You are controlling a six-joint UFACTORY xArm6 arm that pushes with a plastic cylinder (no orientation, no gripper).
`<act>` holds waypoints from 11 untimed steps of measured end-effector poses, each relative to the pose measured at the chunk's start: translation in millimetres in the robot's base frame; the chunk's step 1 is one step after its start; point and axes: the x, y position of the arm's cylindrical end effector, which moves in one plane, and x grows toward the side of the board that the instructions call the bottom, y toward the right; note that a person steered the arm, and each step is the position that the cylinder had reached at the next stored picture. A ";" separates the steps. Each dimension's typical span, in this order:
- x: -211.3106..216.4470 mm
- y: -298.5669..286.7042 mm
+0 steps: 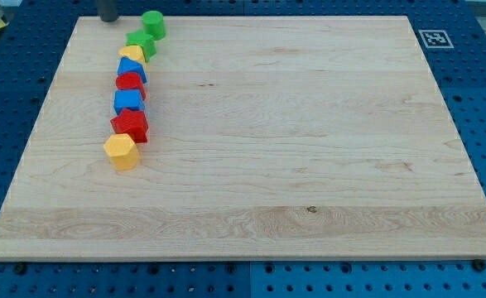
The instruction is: Move your arm to the top center
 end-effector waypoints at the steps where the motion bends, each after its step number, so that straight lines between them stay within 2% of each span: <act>1: 0.8 -5.8; 2: 20.3 -43.8; 3: 94.3 -57.3; 5: 274.1 -42.4; 6: 363.1 3.2; 7: 377.1 107.7; 8: 316.0 204.5; 9: 212.2 235.9; 10: 102.0 225.2; 11: 4.2 171.3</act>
